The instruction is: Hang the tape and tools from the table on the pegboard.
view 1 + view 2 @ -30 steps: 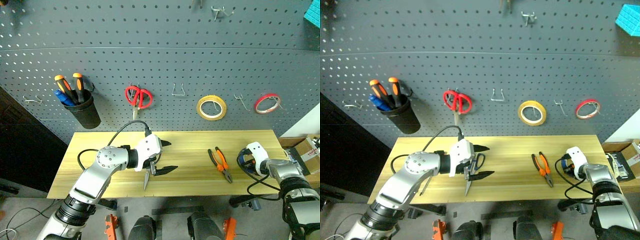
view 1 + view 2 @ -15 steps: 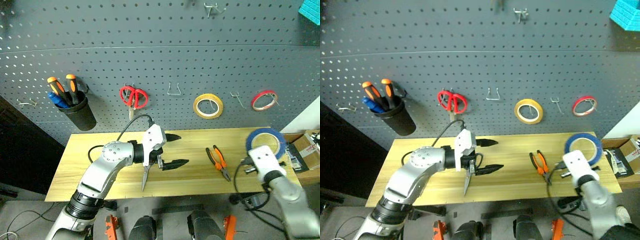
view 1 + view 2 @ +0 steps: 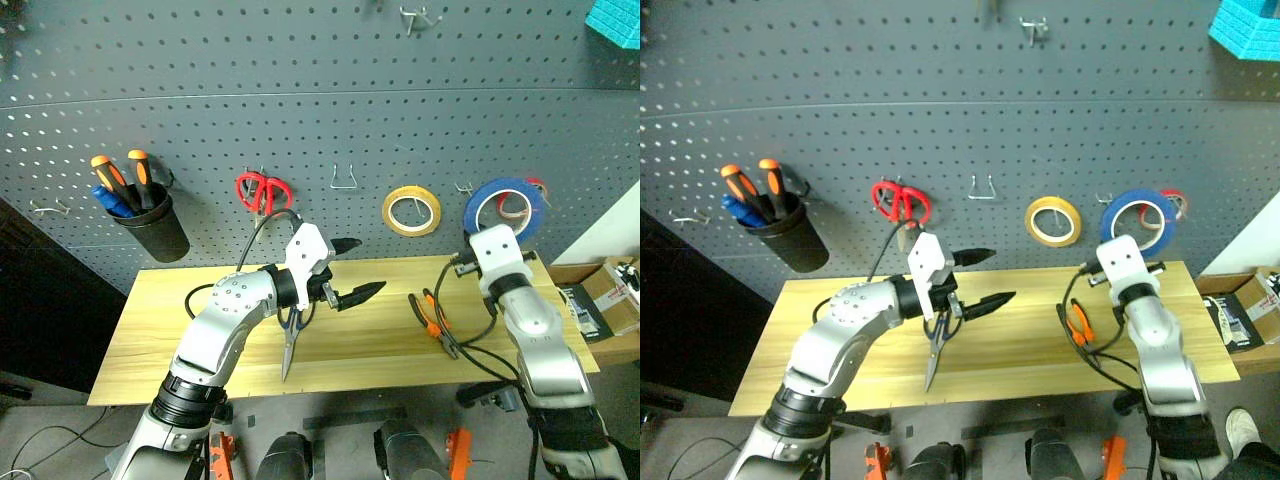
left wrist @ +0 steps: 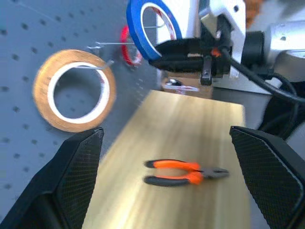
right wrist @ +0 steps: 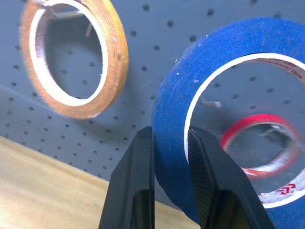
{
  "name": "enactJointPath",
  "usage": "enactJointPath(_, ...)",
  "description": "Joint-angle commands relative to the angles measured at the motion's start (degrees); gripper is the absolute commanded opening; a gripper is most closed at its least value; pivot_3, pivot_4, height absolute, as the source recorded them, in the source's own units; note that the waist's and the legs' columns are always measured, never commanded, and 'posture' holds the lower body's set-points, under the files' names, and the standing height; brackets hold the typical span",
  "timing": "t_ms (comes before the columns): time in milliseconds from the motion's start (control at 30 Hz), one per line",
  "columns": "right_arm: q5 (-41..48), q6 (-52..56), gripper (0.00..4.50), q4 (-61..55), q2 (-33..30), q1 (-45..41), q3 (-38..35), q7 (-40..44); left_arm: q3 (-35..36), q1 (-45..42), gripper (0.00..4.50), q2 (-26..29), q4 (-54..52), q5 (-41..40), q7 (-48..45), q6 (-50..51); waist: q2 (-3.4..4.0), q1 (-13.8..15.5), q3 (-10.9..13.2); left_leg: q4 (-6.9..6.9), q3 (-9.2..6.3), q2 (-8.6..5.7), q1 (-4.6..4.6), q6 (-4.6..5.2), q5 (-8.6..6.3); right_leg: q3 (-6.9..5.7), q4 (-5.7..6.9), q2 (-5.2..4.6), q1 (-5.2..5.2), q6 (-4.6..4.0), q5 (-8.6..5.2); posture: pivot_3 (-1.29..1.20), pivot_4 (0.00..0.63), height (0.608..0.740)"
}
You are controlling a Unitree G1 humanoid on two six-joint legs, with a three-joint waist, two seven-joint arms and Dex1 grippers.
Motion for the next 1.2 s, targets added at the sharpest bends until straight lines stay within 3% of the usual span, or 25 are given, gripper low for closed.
enactJointPath(33, 2.1, -4.4, 0.67, 5.2, 0.2, -3.5, -1.5, 0.3, 0.3, 0.3, 4.50, -0.3, -1.5, 0.9, 1.1, -2.1, 0.00, -0.1, 0.0, 0.00, 0.00, 0.01, -0.01, 0.00, 0.00, 0.01, -0.01, 0.01, -0.01, 0.00, 0.00, -0.13, 0.164, 0.740)
enactJointPath(100, 3.1, -5.0, 0.67, 7.2, 0.4, -4.6, -1.4, 0.7, 0.4, 0.6, 4.50, -0.3, -1.5, 1.5, 1.8, -2.9, 0.00, -0.1, 0.0, 0.00, 0.04, 0.01, -0.01, 0.00, 0.00, 0.08, -0.02, 0.01, -0.02, 0.00, 0.00, -0.12, 0.164, 0.740)
enactJointPath(333, 3.7, -2.3, 2.93, -0.5, 2.4, 2.2, -0.4, 0.2, 2.9, 2.4, 4.50, 3.0, 2.5, 2.2, 0.7, -5.1, 0.01, 0.0, 0.0, 0.00, 0.04, 0.02, 0.01, 0.01, 0.00, 0.17, 0.03, 0.02, -0.03, 0.00, -0.01, -0.12, 0.165, 0.740)
enactJointPath(500, 2.8, 13.3, 4.48, -13.4, 7.7, 11.6, 1.5, -2.4, 2.3, 2.4, 4.50, 11.0, 11.8, 8.2, -4.4, -15.7, 0.02, 0.0, 0.0, 0.02, 0.10, 0.05, 0.05, 0.01, 0.00, 0.27, 0.14, 0.07, -0.08, 0.00, -0.01, -0.13, 0.168, 0.740)
enactJointPath(633, 3.3, 29.6, 4.48, -15.7, 12.3, 12.5, 3.2, -3.5, 1.7, 1.5, 4.50, 13.8, 17.1, 10.0, -8.0, -21.3, 0.00, 0.0, 0.0, 0.02, 0.16, 0.05, 0.16, 0.00, 0.00, 0.35, 0.19, 0.07, -0.06, 0.00, 0.00, -0.14, 0.169, 0.740)
enactJointPath(733, 7.5, 41.3, 4.48, -11.7, 16.1, 8.0, 1.2, -2.4, 2.0, 0.2, 4.50, 13.6, 19.1, 9.9, -9.7, -22.1, 0.00, 0.0, 0.0, 0.04, 0.14, 0.05, 0.15, 0.00, 0.00, 0.33, 0.20, 0.06, -0.05, 0.00, 0.01, -0.13, 0.168, 0.740)
enactJointPath(933, 8.6, 40.9, 4.48, 2.8, 14.5, 0.1, -0.2, -1.8, 2.4, -0.7, 4.50, 12.0, 19.1, 9.0, -10.5, -20.1, -0.04, 0.0, 0.0, 0.01, 0.13, 0.03, 0.13, 0.01, -0.01, 0.30, 0.17, 0.06, -0.06, -0.01, 0.02, -0.12, 0.160, 0.740)
enactJointPath(1200, 7.7, 36.3, 4.48, 13.9, 10.8, -3.5, 2.9, 0.2, 2.2, 1.0, 4.50, 11.6, 17.3, 9.7, -10.5, -19.8, -0.05, -0.4, 0.0, 0.00, 0.18, 0.04, 0.04, 0.01, -0.01, 0.37, 0.15, 0.07, -0.16, -0.01, 0.02, -0.11, 0.156, 0.740)
